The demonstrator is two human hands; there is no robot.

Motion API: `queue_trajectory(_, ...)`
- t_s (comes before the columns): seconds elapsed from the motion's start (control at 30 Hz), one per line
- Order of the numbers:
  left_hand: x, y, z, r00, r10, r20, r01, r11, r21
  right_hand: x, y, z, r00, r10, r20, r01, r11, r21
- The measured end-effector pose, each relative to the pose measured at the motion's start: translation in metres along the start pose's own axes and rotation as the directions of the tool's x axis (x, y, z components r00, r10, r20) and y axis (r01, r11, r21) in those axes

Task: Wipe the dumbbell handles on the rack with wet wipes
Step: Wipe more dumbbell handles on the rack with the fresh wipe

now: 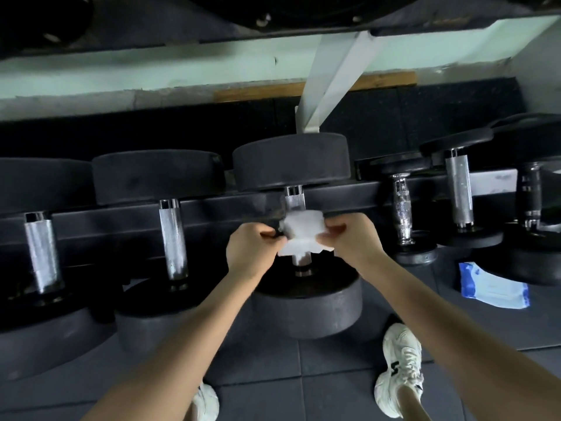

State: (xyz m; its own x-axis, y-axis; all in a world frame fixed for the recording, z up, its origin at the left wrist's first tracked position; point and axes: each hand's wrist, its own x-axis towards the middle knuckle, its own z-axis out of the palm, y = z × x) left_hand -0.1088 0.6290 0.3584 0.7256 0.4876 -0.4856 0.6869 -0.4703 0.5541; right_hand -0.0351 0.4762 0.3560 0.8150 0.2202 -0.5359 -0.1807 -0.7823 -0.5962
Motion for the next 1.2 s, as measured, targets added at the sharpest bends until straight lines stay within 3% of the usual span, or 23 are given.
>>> queue_trajectory(0.1,-0.007,0.015,0.003,0.973,-0.021,-0.228,-0.006,0.993,-0.115,0.006,-0.023,-0.001,0.987,-0.002,-0.162,0.014,0.997,0.078)
queue_trajectory(0.17,-0.007,0.023,0.009,0.961,-0.069,-0.267,-0.002,0.967,-0.255,0.012,-0.032,0.004,0.984,-0.014,-0.177,0.023,0.998,0.051)
queue_trajectory(0.27,0.008,0.026,0.023,0.952,-0.278,-0.128,0.151,0.79,-0.594,0.016,-0.038,0.019,0.986,-0.008,-0.169,0.027,0.994,0.11)
queue_trajectory(0.43,0.028,0.037,0.033,0.927,-0.37,0.057,0.263,0.535,-0.803,0.032,-0.042,0.038,0.987,0.151,-0.063,-0.103,0.873,0.478)
queue_trajectory(0.57,0.03,0.041,0.024,0.935,-0.318,0.154,0.323,0.594,-0.736,0.03,-0.034,0.033,0.991,0.135,0.022,-0.118,0.767,0.631)
queue_trajectory(0.67,0.02,0.025,0.022,0.933,-0.269,0.24,0.35,0.515,-0.783,0.017,-0.018,0.036,0.985,0.154,0.08,-0.168,0.723,0.67)
queue_trajectory(0.8,0.01,0.009,0.028,0.914,-0.257,0.314,0.404,0.511,-0.759,0.004,-0.01,0.034,0.976,0.151,0.157,-0.218,0.721,0.658)
queue_trajectory(0.93,0.033,0.02,0.024,0.918,-0.238,0.317,0.388,0.382,-0.839,0.03,-0.028,0.028,0.984,0.133,0.12,-0.178,0.657,0.732)
queue_trajectory(1.0,0.039,0.024,0.025,0.93,-0.214,0.299,0.36,0.371,-0.856,0.037,-0.029,0.028,0.987,0.118,0.107,-0.159,0.658,0.736)
queue_trajectory(1.07,0.039,0.023,0.025,0.941,-0.207,0.267,0.33,0.397,-0.856,0.036,-0.026,0.031,0.993,0.067,0.102,-0.12,0.681,0.723)
queue_trajectory(1.2,0.031,0.01,0.024,0.959,-0.161,0.233,0.283,0.547,-0.788,0.027,-0.016,0.032,0.994,-0.007,0.109,-0.072,0.712,0.699)
